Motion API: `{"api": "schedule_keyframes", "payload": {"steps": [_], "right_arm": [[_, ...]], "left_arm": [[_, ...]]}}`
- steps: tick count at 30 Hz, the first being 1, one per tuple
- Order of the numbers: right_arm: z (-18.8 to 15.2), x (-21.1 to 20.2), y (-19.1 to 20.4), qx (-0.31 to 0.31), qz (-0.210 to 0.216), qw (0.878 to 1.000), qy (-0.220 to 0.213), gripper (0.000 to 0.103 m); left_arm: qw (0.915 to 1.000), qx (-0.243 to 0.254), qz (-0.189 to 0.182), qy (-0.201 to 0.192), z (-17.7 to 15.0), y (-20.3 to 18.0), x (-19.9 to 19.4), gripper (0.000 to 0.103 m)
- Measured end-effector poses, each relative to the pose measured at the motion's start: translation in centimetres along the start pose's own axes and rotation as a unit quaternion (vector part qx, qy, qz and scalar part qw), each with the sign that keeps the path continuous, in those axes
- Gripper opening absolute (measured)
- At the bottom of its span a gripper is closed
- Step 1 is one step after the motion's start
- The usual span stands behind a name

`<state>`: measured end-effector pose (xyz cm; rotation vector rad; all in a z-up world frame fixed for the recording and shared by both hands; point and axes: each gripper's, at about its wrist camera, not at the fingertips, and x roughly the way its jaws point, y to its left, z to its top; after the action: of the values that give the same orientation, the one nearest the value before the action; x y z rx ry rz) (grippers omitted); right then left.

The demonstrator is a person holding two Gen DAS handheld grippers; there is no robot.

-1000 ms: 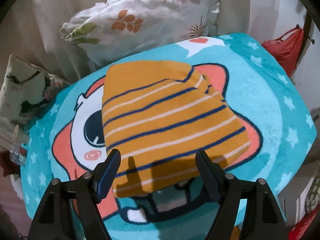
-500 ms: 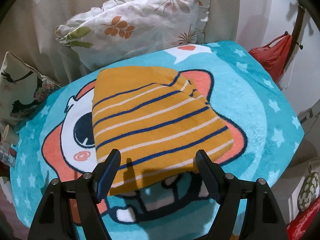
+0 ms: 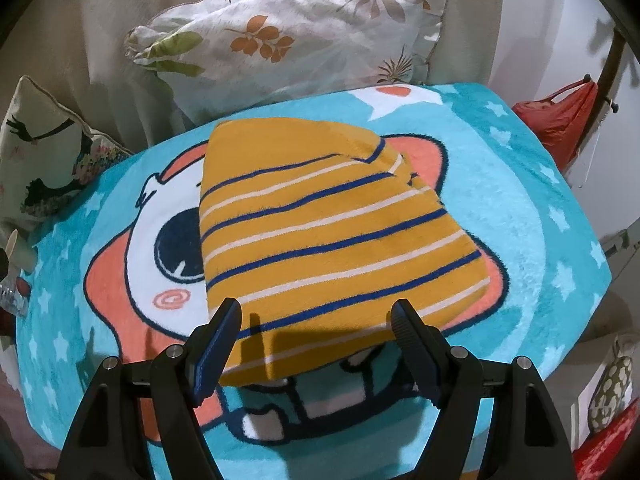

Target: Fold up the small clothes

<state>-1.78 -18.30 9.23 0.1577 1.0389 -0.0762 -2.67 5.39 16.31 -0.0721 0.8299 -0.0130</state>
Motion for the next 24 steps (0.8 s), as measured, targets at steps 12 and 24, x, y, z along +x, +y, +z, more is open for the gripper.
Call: {"api": "schedule_keyframes", "payload": {"steps": [12,24], "right_arm": [[-1.2,-0.1,0.8,-0.003,-0.004,1.000,0.006,0.081],[-2.2,0.1,0.0,0.005,0.000,1.000,0.012,0.081]], "left_arm": [[0.9998,-0.005,-0.008,0.015,-0.9,0.8,0.2,0.103],[0.9998,0.003,-0.003,0.022,-1.4,-0.4,0.1,0.103]]}}
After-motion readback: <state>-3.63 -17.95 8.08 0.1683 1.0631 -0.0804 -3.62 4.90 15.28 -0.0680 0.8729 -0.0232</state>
